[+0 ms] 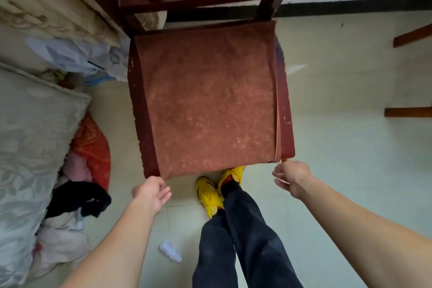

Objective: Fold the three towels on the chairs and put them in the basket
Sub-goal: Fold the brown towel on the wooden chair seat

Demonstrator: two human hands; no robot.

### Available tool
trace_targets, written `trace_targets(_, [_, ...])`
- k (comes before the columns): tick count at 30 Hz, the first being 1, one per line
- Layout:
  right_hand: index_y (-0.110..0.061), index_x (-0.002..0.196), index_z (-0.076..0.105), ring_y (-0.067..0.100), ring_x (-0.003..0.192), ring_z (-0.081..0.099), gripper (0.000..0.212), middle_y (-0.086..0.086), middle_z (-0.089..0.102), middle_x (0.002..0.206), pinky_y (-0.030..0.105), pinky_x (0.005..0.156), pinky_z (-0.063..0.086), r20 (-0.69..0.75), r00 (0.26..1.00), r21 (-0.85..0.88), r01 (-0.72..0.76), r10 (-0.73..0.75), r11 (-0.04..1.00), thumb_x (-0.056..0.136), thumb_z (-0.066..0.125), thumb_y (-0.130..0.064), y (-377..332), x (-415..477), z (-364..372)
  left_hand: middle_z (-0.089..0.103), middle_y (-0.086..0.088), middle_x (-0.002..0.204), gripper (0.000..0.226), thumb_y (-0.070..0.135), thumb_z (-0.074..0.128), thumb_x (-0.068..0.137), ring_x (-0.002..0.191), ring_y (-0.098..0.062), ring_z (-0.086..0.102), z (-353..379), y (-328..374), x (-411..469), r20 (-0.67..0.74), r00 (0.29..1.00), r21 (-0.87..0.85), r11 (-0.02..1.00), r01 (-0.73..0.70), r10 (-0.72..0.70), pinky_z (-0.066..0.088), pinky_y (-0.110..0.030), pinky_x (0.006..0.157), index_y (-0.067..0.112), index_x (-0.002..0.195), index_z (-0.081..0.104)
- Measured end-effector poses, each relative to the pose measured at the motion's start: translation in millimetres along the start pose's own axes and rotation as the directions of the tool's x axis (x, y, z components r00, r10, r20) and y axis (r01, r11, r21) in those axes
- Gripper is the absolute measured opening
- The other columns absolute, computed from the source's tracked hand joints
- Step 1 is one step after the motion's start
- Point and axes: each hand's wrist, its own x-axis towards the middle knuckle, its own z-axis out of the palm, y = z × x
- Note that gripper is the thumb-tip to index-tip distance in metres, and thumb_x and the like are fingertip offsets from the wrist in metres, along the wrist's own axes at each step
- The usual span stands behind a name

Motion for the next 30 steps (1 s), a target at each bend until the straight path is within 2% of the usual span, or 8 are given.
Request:
trace_targets(3, [-0.018, 0.093, 0.053, 0.018, 0.092, 0.064, 0.03, 0.006, 0.062, 0.101, 0.027, 0.055, 0.049, 0.094, 0.995, 0.019, 0.029, -0.03, 0.999, 0.081, 0.057, 0.009, 13, 6, 8, 0.059, -0.013, 0.093, 0.035, -0.011, 0.048, 0.087, 0.08, -0.022, 0.062, -4, -9, 13, 0.178, 0.984, -0.034, 0.999, 0.027, -0.02, 0.05, -0.034, 0.063, 0.003, 0.119, 0.048])
trace_targets(7, [-0.02, 0.095, 0.055, 0.016, 0.101, 0.064, 0.021, -0.001, 0.067, 0.108, 0.028, 0.061, 0.049, 0.174, 0.98, 0.039, 0.09, -0.096, 0.995, 0.084, 0.067, -0.007, 23, 8, 19, 0.059, -0.009, 0.1, 0.019, -0.007, 0.058, 0.087, 0.09, -0.022, 0.061, -4, -23, 17, 0.306, 0.952, -0.041, 0.999, -0.008, 0.02, 0.05, -0.034, 0.066, 0.005, 0.1, 0.053])
trace_targets(9, [-0.02, 0.096, 0.059, 0.016, 0.1, 0.066, 0.012, -0.002, 0.068, 0.109, 0.027, 0.062, 0.05, 0.16, 0.98, 0.027, 0.114, -0.117, 0.993, 0.088, 0.065, -0.012, 28, 9, 24, 0.061, -0.006, 0.098, 0.021, -0.001, 0.065, 0.085, 0.095, -0.023, 0.061, -3, -29, 13, 0.336, 0.941, -0.011, 0.999, -0.044, 0.045, 0.051, -0.034, 0.069, 0.007, 0.101, 0.054])
trace_targets(13, [-0.015, 0.094, 0.064, 0.016, 0.091, 0.066, 0.008, 0.005, 0.069, 0.104, 0.027, 0.06, 0.049, 0.038, 0.974, 0.009, 0.225, -0.225, 0.974, 0.093, 0.056, -0.013, 36, 5, 25, 0.063, -0.009, 0.104, 0.014, 0.004, 0.067, 0.086, 0.099, -0.025, 0.06, 3, -36, 7, 0.222, 0.959, 0.003, 0.983, -0.183, 0.178, 0.051, -0.034, 0.074, 0.011, 0.087, 0.055])
trace_targets(17, [-0.011, 0.082, 0.064, 0.018, 0.085, 0.06, 0.012, 0.011, 0.067, 0.096, 0.028, 0.061, 0.046, -0.045, 0.957, 0.019, 0.286, -0.285, 0.958, 0.091, 0.057, -0.014, 39, -5, 4, 0.062, -0.009, 0.107, 0.03, 0.008, 0.067, 0.087, 0.094, -0.022, 0.06, -1, -37, -11, 0.124, 0.944, 0.04, 0.949, -0.312, 0.305, 0.052, -0.034, 0.077, 0.013, 0.113, 0.055])
trace_targets(21, [-0.012, 0.081, 0.066, 0.019, 0.096, 0.062, 0.012, 0.007, 0.067, 0.099, 0.032, 0.069, 0.048, -0.002, 0.953, 0.054, 0.304, -0.304, 0.951, 0.088, 0.067, -0.022, 32, -22, -30, 0.059, -0.004, 0.088, 0.011, 0.008, 0.067, 0.084, 0.088, -0.017, 0.056, -22, -32, -33, 0.173, 0.904, 0.153, 0.896, -0.417, 0.391, 0.048, -0.037, 0.087, 0.011, 0.079, 0.057])
trace_targets(24, [-0.012, 0.086, 0.069, 0.016, 0.097, 0.067, 0.017, 0.003, 0.072, 0.096, 0.032, 0.069, 0.049, 0.056, 0.945, 0.092, 0.317, -0.323, 0.944, 0.087, 0.069, -0.029, 14, -36, -46, 0.062, -0.005, 0.096, 0.004, 0.01, 0.066, 0.082, 0.097, -0.018, 0.056, -34, -11, -51, 0.212, 0.876, 0.166, 0.868, -0.468, 0.432, 0.048, -0.037, 0.089, 0.007, 0.083, 0.062])
trace_targets(30, [-0.011, 0.073, 0.062, 0.02, 0.076, 0.056, 0.028, 0.006, 0.057, 0.076, 0.026, 0.055, 0.046, 0.026, 0.881, 0.071, 0.469, -0.472, 0.88, 0.089, 0.067, -0.034, -61, -50, -38, 0.059, -0.001, 0.078, 0.014, 0.008, 0.066, 0.084, 0.077, -0.014, 0.054, -12, 60, -82, 0.207, 0.805, 0.095, 0.807, -0.583, 0.557, 0.047, -0.03, 0.07, 0.015, 0.073, 0.059])
